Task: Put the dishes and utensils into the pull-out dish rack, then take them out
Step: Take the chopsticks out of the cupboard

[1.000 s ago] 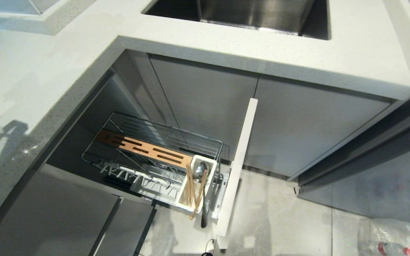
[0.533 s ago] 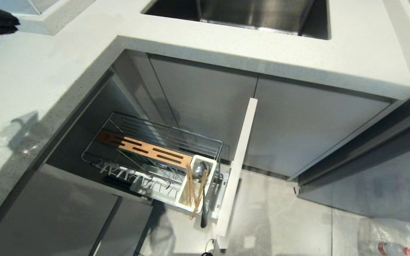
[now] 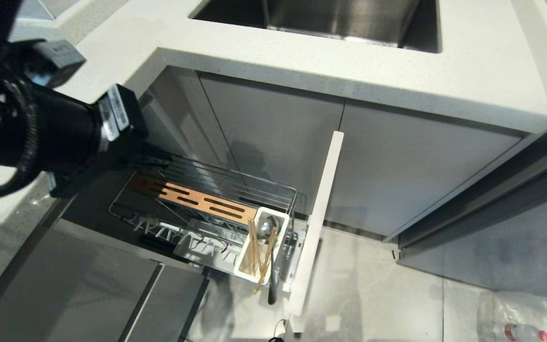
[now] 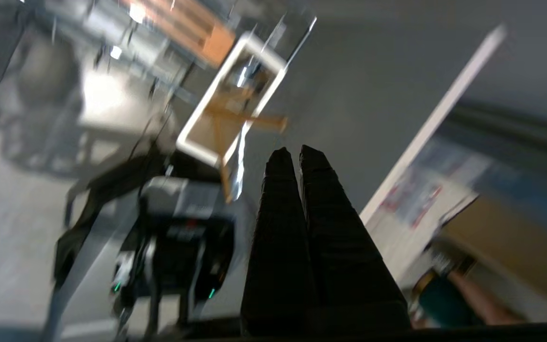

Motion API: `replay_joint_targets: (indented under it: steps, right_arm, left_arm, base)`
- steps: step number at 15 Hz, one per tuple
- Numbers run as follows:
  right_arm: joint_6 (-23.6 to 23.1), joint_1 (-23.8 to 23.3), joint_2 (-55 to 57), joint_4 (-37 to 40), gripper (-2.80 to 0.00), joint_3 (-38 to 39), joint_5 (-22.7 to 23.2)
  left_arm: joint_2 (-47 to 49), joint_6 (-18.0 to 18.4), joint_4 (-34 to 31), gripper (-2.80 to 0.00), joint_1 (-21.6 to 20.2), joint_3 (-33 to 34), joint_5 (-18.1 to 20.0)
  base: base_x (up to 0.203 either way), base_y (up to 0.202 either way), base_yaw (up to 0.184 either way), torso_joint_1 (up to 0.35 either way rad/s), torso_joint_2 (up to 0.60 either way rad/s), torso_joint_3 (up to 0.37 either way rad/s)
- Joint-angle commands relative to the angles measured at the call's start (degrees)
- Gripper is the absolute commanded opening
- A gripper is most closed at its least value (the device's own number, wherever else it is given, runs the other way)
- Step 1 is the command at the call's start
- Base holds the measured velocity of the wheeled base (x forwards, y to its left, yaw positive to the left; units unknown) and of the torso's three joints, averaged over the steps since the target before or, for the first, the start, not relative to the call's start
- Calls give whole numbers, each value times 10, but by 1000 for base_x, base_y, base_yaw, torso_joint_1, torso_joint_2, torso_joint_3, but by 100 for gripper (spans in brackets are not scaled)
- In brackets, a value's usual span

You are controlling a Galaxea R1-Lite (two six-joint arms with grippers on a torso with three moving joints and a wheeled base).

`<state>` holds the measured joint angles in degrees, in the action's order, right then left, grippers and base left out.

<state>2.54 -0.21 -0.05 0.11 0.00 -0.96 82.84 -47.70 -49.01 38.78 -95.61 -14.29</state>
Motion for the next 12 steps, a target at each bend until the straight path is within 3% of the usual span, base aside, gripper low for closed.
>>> replay_joint_targets:
  steps: [1, 4, 6, 10, 12]
  right_arm:
    - [0, -1, 0, 1, -280, 1, 0]
    - [0, 0, 0, 0, -280, 1, 0]
    - [0, -1, 0, 1, -280, 1, 0]
    - [0, 0, 0, 0, -280, 1, 0]
    - [0, -1, 0, 0, -280, 1, 0]
  left_arm:
    - [56, -10, -26, -280, 1, -1, 20]
    - [107, -38, -50, -280, -1, 1, 125]
    - [126, -49, -54, -280, -5, 10, 169]
    - [155, -48, -55, -280, -20, 64, 176]
    - [164, -47, -22, -280, -24, 86, 176]
  base:
    - [0, 0, 0, 0, 0, 0]
    - [0, 0, 0, 0, 0, 0]
    - [0, 0, 0, 0, 0, 0]
    - [0, 0, 0, 0, 0, 0]
    - [0, 0, 0, 0, 0, 0]
